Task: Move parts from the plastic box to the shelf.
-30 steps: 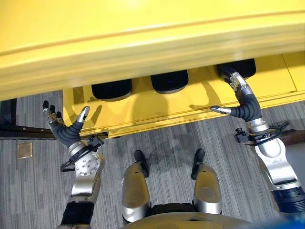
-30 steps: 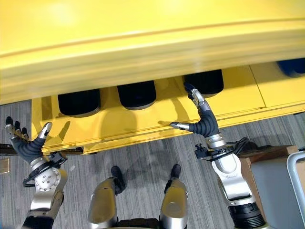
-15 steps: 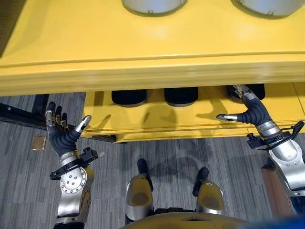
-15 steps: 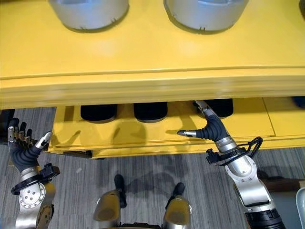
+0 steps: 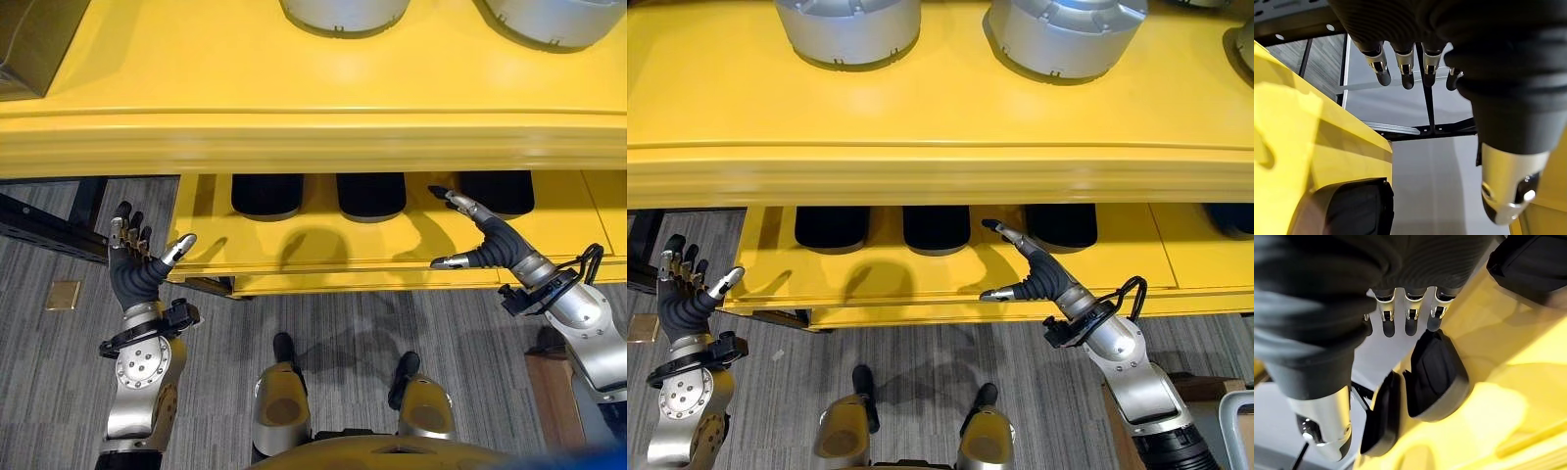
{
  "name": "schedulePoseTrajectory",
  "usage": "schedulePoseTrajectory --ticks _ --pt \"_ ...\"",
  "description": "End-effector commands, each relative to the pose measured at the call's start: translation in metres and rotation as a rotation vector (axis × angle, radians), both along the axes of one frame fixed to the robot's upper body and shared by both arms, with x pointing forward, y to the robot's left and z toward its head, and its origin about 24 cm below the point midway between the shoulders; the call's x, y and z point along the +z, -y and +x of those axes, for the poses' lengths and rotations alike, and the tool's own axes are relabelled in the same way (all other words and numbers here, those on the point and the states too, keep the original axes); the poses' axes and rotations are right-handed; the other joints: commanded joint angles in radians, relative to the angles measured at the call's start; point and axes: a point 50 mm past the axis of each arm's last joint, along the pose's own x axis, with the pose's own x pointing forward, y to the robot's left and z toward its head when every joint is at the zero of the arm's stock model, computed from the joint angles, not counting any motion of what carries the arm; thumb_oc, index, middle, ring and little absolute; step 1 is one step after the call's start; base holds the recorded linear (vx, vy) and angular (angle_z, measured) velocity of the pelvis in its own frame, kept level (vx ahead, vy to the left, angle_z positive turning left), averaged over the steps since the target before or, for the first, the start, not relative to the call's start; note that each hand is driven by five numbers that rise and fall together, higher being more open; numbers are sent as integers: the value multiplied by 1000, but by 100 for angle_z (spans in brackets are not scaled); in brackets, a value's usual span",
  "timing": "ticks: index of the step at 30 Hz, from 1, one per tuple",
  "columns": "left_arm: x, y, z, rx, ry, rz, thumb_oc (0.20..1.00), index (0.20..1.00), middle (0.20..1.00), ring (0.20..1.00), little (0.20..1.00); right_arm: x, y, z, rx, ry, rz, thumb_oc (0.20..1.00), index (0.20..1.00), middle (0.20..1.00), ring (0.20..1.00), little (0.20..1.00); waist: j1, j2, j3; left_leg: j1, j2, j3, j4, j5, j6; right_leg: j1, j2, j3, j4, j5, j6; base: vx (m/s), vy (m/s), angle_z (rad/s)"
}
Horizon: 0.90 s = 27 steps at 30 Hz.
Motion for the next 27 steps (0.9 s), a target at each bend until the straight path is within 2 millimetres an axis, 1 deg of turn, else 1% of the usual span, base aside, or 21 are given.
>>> schedulePoseTrajectory --ticks 1,4,8,12,13,17,21,27 --pt "27 -8 -3 -2 104 56 1000 1000 1000 1000 1000 17 -24 -6 198 63 -75 1000 1000 1000 1000 1000 3 -29 -15 96 78 106 74 -132 7 -21 0 -52 39 -16 9 -1 -79 -2" --pt "30 -8 -2 -13 107 68 1000 1000 1000 1000 1000 17 -30 -10 289 42 -138 1000 1000 1000 1000 1000 7 -35 -16 95 81 106 75 -132 6 -22 3 -51 36 -15 10 -8 -59 -2" --pt "31 -6 2 -26 96 88 1000 1000 1000 1000 1000 19 -45 -14 419 14 -237 1000 1000 1000 1000 1000 16 -43 -14 93 85 105 76 -131 5 -23 8 -53 35 -13 10 -22 -65 -2" --pt "35 -4 7 -45 96 113 1000 1000 1000 1000 1000 22 -58 -10 507 -18 -345 1000 1000 1000 1000 1000 31 -53 -9 87 93 102 77 -126 1 -22 11 -62 35 -13 8 -28 -69 -4" --pt "36 -3 8 -55 101 130 1000 1000 1000 1000 1000 20 -62 -10 538 -41 -389 1000 1000 1000 1000 1000 38 -55 -7 87 95 103 73 -122 -2 -20 10 -70 35 -12 9 -36 -57 -2" --pt "35 -3 10 -48 99 135 1000 1000 1000 1000 1000 20 -64 -8 554 -67 -450 1000 1000 1000 1000 1000 42 -56 -7 87 93 100 71 -120 -2 -19 9 -73 37 -13 7 -7 -9 0" --pt "35 -2 13 -47 100 141 1000 1000 1000 1000 1000 19 -65 -3 525 -65 -483 1000 1000 1000 1000 1000 45 -58 -9 84 90 96 77 -123 -1 -18 10 -71 39 -17 5 0 0 0" --pt "32 0 17 -50 86 138 1000 1000 1000 1000 1000 24 -64 8 467 5 -559 1000 1000 1000 1000 1000 49 -56 -5 74 87 89 94 -134 5 -24 11 -63 46 -20 4 0 0 0"
